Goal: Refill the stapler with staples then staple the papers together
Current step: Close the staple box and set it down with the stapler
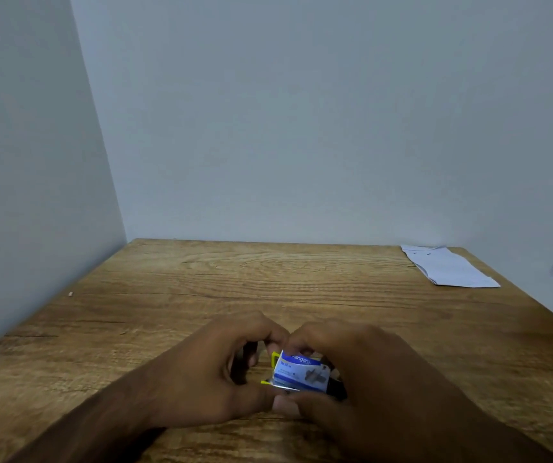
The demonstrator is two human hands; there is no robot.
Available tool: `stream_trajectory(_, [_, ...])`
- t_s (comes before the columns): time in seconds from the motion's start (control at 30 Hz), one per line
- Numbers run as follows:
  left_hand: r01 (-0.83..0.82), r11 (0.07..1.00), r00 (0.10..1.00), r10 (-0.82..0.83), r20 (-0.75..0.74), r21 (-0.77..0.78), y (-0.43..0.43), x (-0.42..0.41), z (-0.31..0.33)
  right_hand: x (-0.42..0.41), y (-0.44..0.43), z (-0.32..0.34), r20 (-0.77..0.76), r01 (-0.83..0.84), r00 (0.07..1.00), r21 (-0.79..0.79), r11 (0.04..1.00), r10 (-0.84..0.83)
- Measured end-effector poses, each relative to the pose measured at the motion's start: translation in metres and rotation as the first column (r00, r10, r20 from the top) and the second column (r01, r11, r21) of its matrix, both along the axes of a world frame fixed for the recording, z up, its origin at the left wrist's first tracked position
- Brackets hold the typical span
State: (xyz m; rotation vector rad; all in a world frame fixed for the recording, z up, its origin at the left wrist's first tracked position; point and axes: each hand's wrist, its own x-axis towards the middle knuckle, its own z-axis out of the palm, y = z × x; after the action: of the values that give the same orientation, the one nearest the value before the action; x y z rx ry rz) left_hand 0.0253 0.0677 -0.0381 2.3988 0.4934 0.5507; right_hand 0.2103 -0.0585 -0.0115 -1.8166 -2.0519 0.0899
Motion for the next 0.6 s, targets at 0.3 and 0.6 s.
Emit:
stream_trajectory(0.3, [0.008,1.0,0.999,-0.009,0.034,0.03,-0.003,0.003,0.0,0.014,-0.009,-0.002,0.017,0.0,1.0,-0.058,0.998,0.001])
stream_trajectory(0.6, [-0.078,0.982,0.997,0.073,0.033,0.172,0.006,0.014,-0.003,0.033,0.01,-0.004,-0.056,-0.019,0.998,-0.016,1.0,0.018])
